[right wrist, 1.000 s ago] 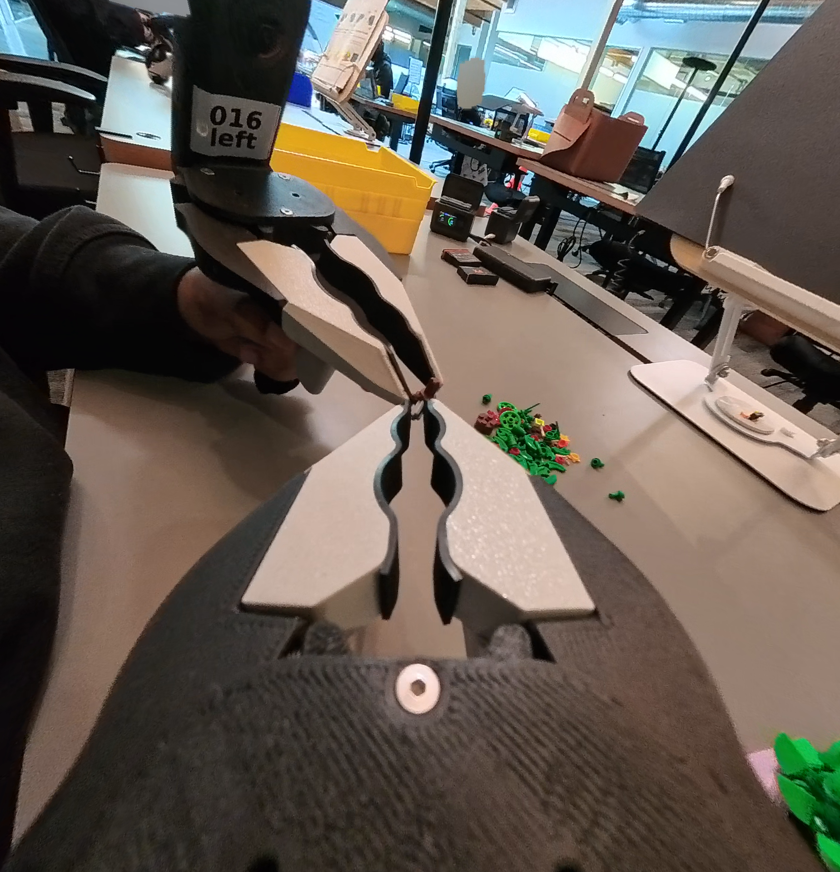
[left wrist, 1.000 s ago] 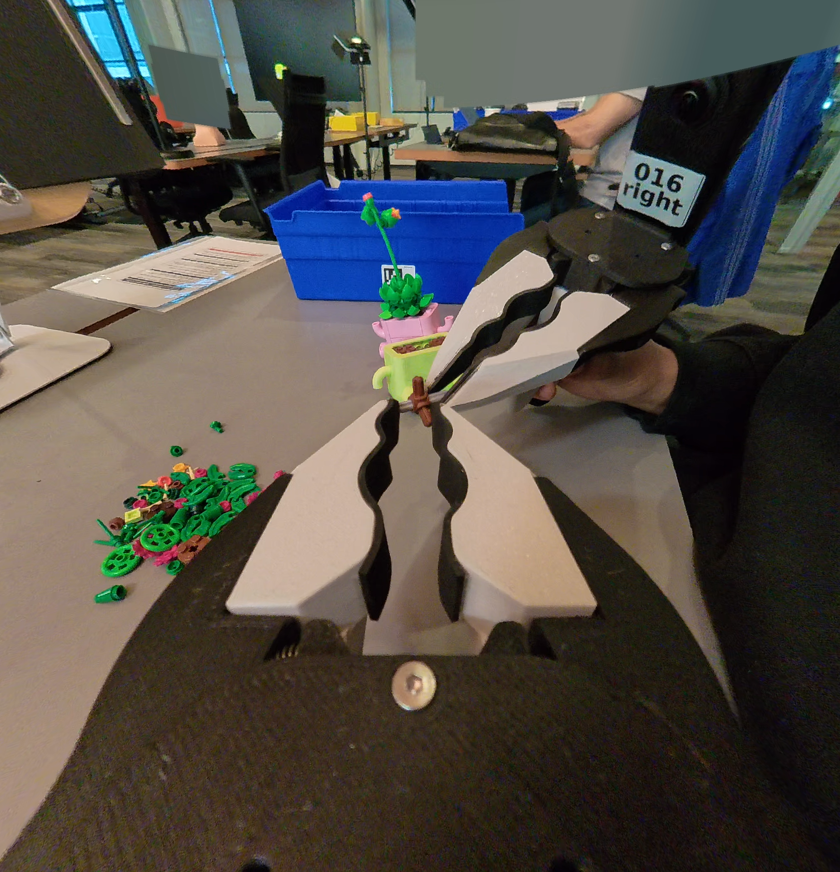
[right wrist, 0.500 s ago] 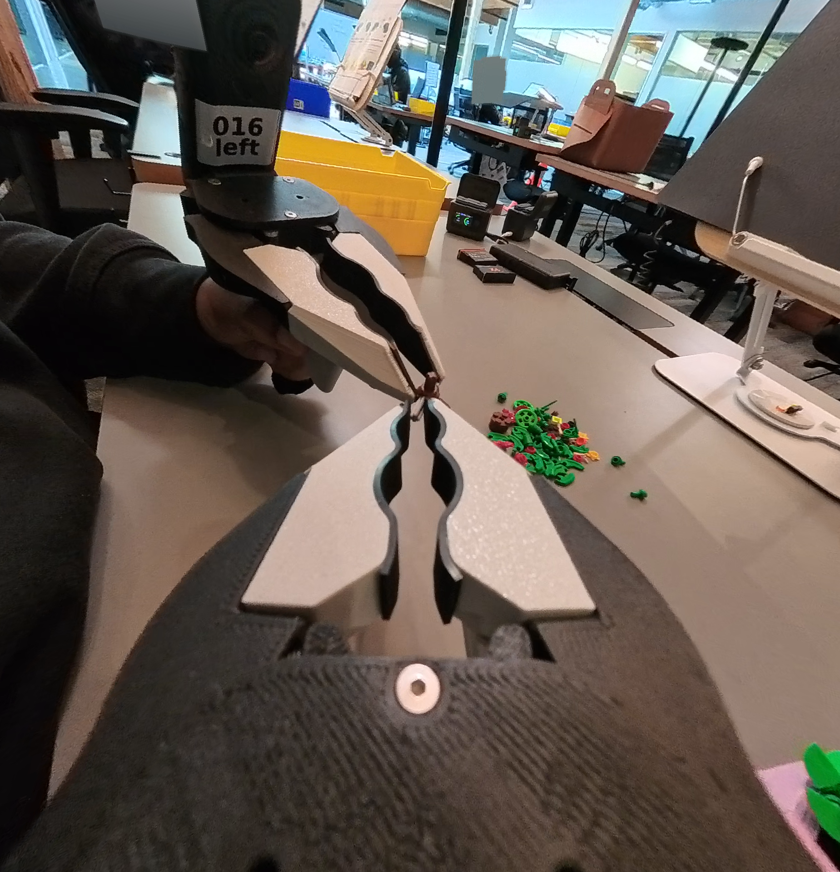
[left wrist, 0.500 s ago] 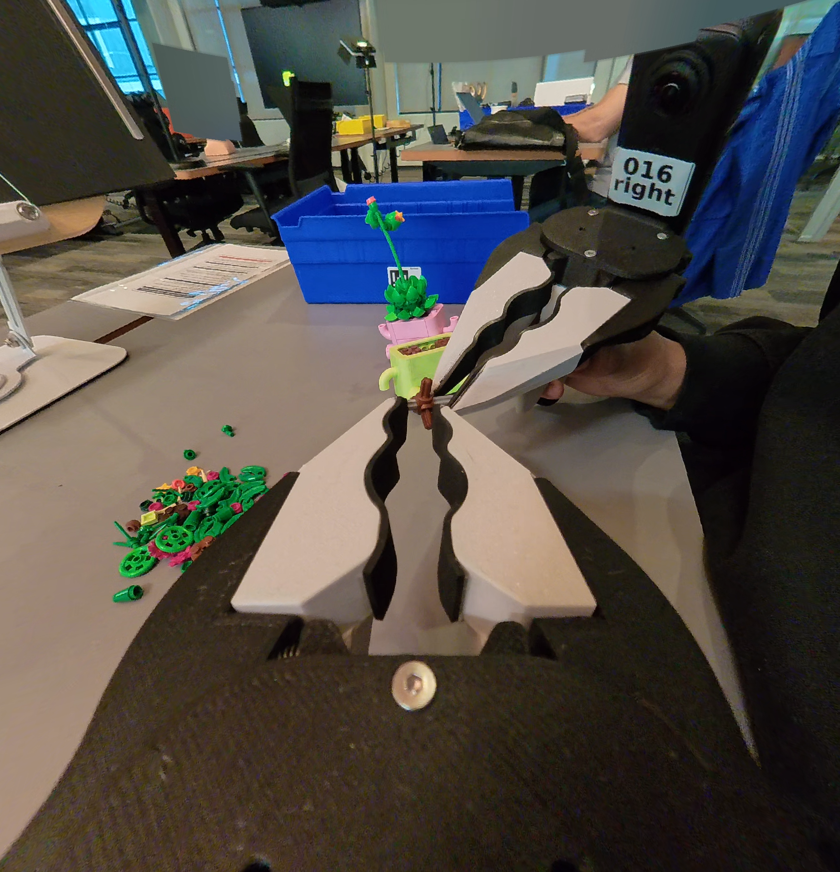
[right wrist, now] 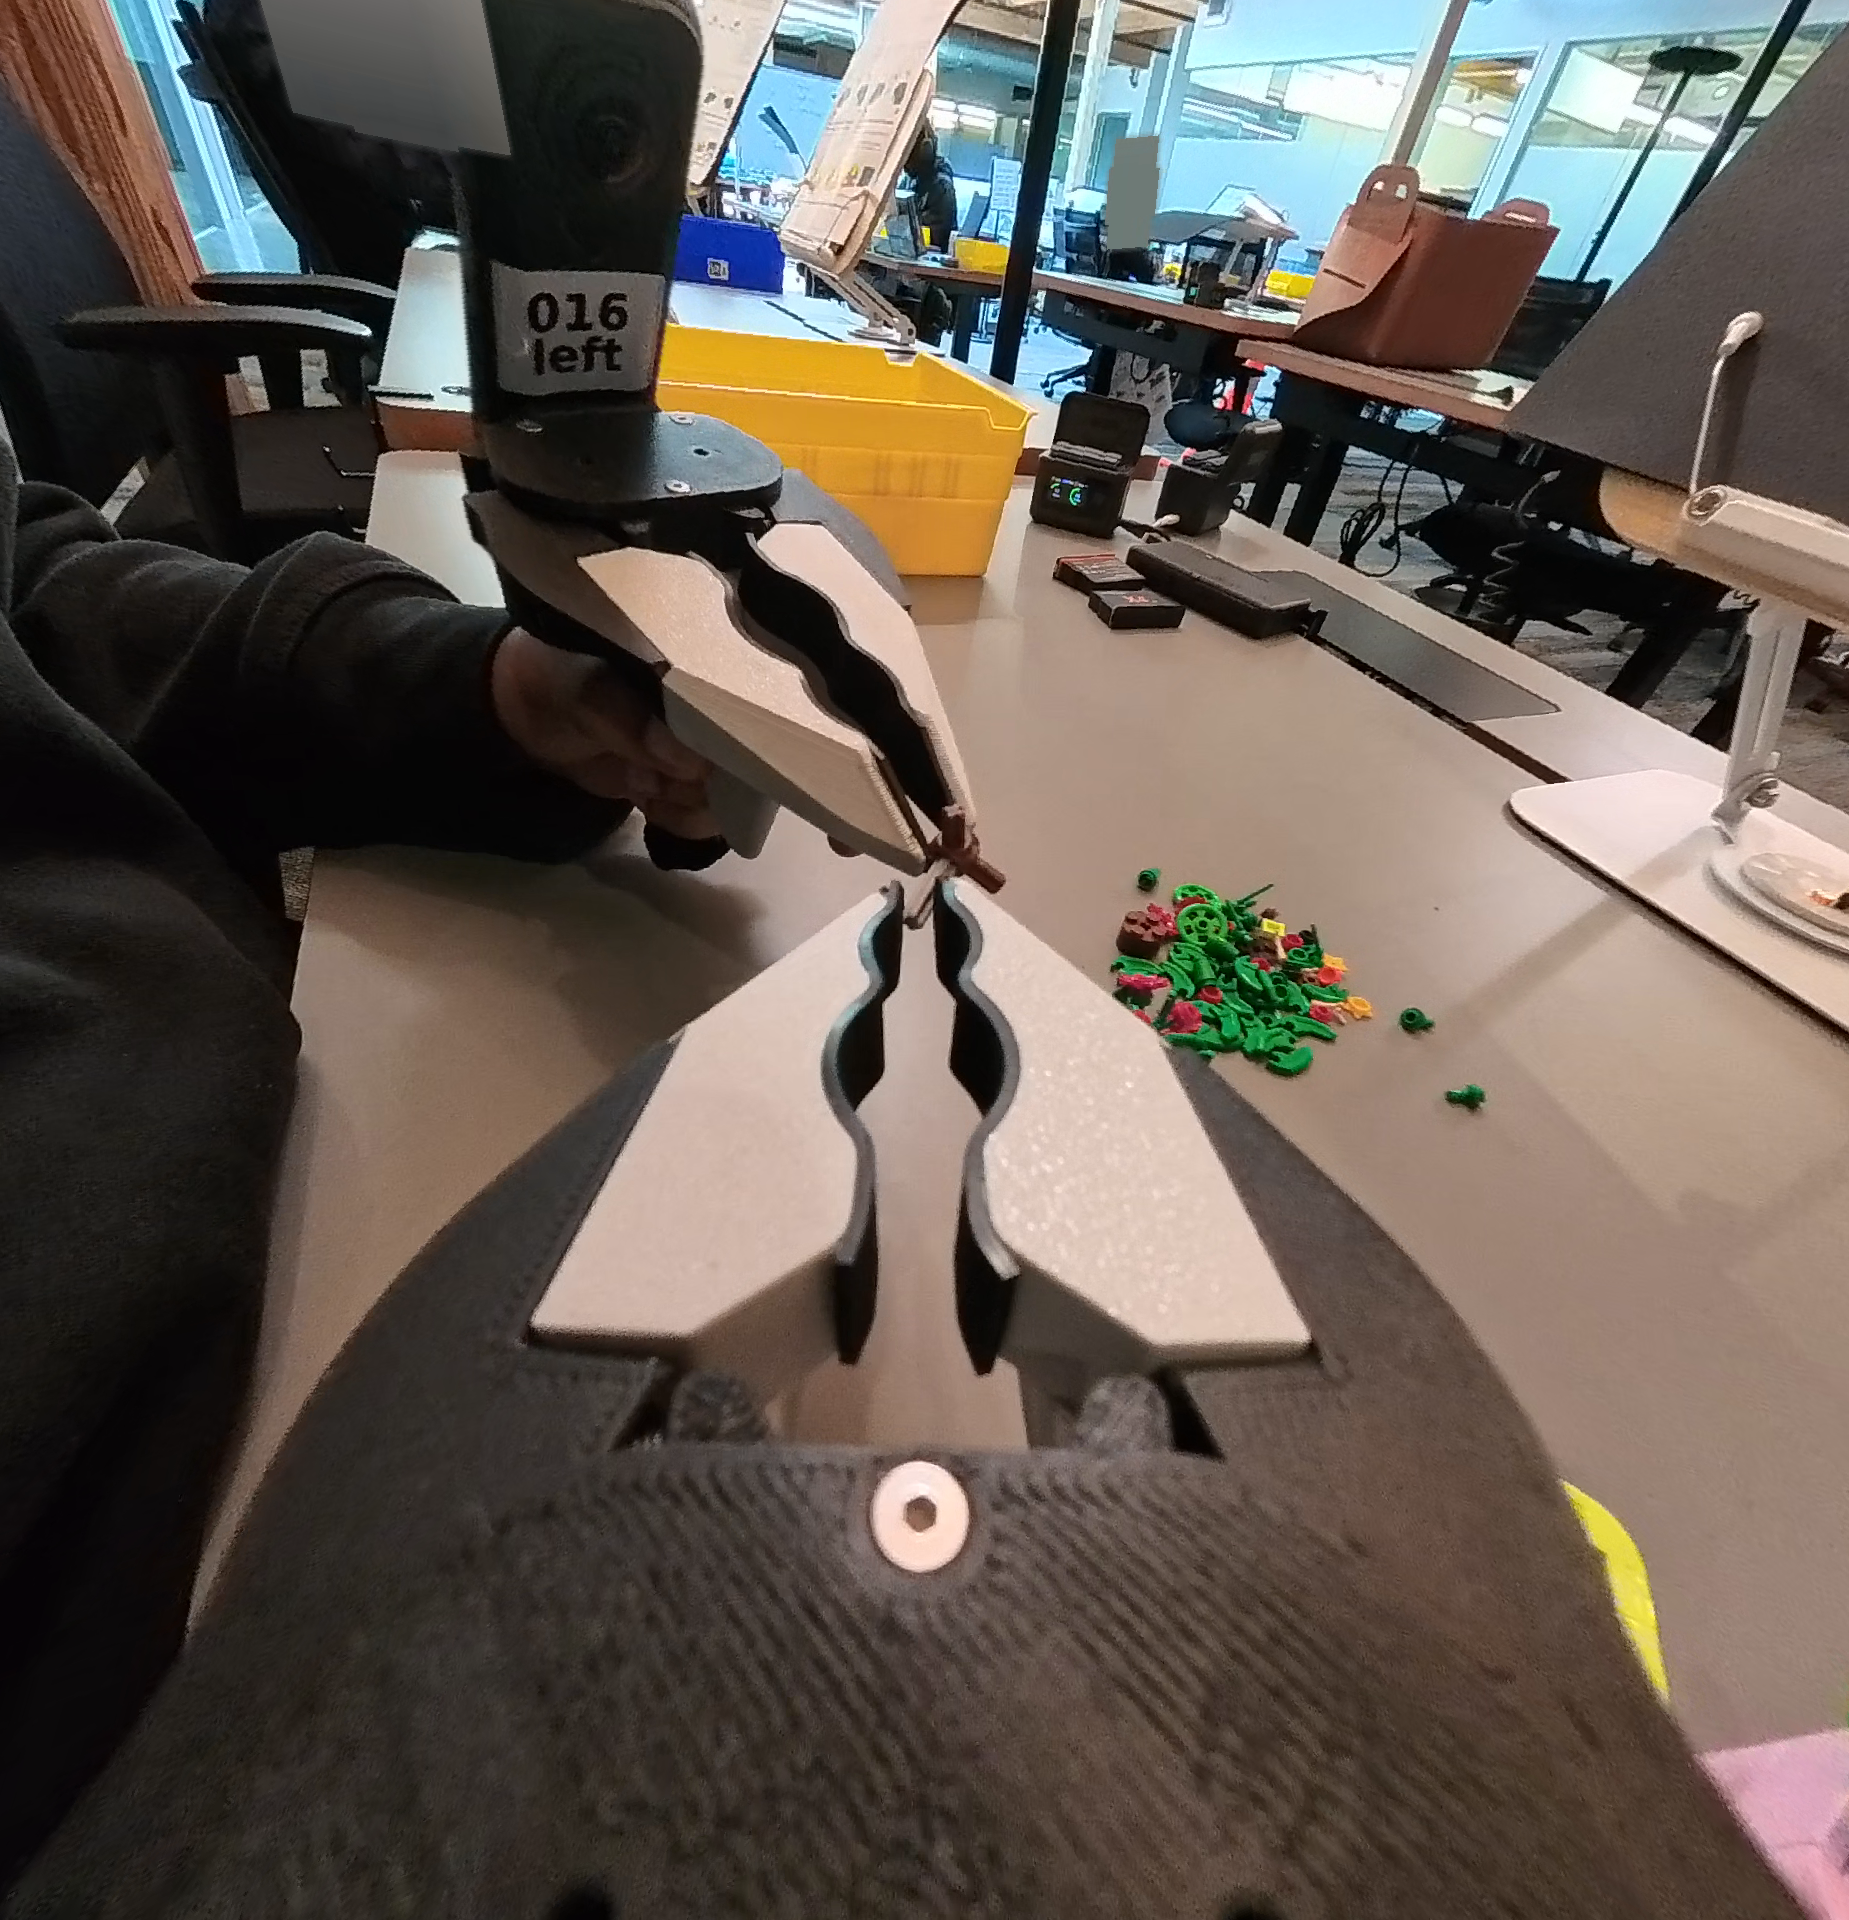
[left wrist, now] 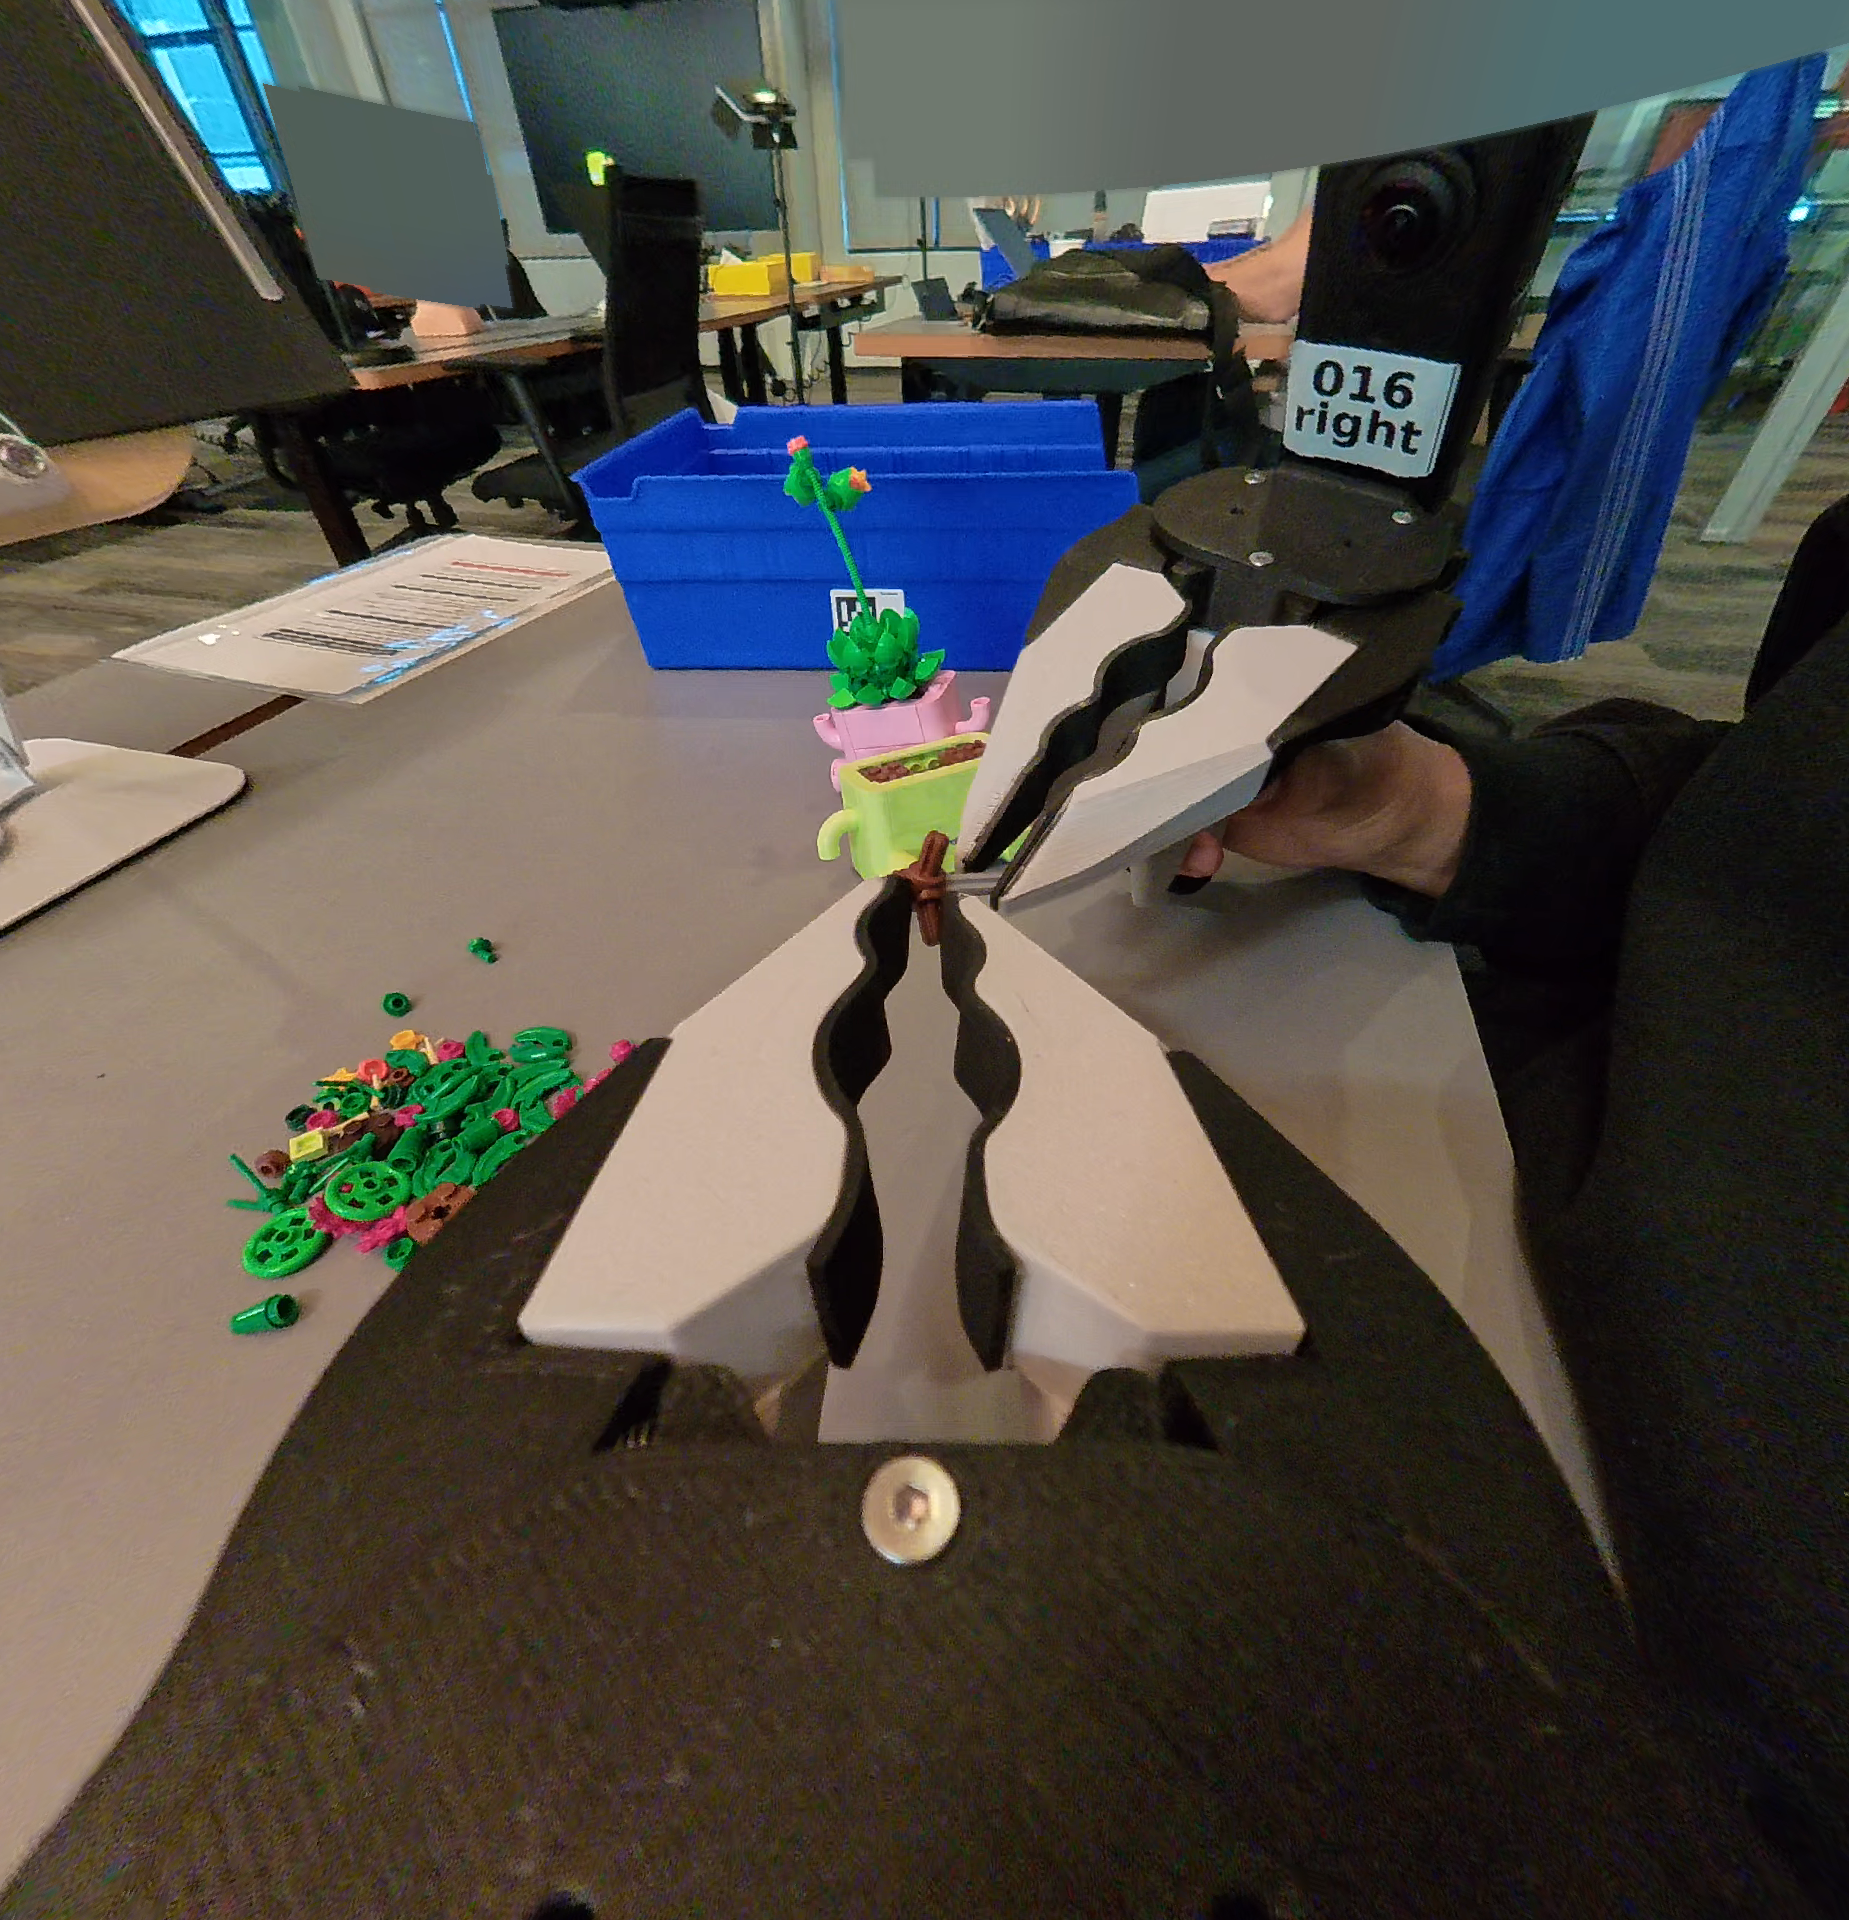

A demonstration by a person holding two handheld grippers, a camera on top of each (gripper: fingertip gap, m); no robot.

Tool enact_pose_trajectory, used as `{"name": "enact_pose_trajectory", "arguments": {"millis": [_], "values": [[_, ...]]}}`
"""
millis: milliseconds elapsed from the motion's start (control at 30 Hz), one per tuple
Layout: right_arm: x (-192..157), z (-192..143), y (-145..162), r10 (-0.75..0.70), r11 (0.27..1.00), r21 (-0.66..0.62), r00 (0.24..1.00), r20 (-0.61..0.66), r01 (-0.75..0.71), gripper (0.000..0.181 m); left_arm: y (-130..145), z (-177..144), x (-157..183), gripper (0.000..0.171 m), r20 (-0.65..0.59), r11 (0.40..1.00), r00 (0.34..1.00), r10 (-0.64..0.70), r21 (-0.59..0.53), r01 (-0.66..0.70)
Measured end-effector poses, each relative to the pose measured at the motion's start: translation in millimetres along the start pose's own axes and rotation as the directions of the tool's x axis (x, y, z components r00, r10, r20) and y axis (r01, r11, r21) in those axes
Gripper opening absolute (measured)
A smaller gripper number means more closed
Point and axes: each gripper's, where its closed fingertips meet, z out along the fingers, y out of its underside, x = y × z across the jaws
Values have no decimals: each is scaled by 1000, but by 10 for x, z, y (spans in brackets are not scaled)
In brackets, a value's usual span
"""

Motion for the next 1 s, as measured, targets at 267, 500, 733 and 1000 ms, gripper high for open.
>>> {"name": "enact_pose_trajectory", "arguments": {"millis": [267, 500, 733, 1000], "values": [[31, -6, -27, -27, 1000, 10, 999, -30, 28, 3, -24, 11, 11, 1, -31, 998, 998, -52, 38, 53], [42, 59, 59, -181, 982, -80, 977, -112, 172, 2, -28, 33, 42, 24, -37, 997, 998, -53, 59, 56], [20, 91, 78, -313, 947, -134, 937, -158, 293, 2, 23, 32, -48, 4, -7, 995, 995, -96, 32, 96], [30, 65, 11, -349, 937, -108, 917, -195, 334, 2, 2, 23, -56, 0, 0, 996, 996, -85, 29, 85]]}}
